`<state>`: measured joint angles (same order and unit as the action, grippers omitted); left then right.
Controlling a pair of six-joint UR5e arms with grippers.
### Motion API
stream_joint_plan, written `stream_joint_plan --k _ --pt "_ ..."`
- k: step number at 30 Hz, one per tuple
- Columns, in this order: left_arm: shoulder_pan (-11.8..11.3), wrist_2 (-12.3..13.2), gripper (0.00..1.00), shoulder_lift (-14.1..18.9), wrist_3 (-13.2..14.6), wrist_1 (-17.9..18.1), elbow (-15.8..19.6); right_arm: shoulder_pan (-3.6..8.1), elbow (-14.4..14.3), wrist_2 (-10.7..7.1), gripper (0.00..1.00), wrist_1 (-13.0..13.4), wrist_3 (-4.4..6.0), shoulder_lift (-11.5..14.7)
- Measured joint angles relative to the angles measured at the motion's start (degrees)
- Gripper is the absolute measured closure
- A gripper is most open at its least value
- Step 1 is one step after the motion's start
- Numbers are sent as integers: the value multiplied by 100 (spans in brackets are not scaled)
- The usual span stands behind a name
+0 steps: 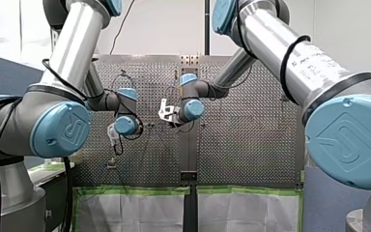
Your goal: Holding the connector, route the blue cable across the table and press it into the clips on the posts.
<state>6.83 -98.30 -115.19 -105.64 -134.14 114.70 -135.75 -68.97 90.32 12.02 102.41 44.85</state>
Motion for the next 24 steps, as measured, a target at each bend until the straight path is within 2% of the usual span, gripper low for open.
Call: stream_joint_plan --k 6,15,24 --pt "-121 77 100 -41 27 -91 -164 84 1 -29 100 11 49 -21" --pt "-300 244 100 -152 120 -177 -368 232 1 -36 100 20 61 -24" --pt "-439 423 100 -156 161 -237 -465 270 20 -41 100 25 39 -24"
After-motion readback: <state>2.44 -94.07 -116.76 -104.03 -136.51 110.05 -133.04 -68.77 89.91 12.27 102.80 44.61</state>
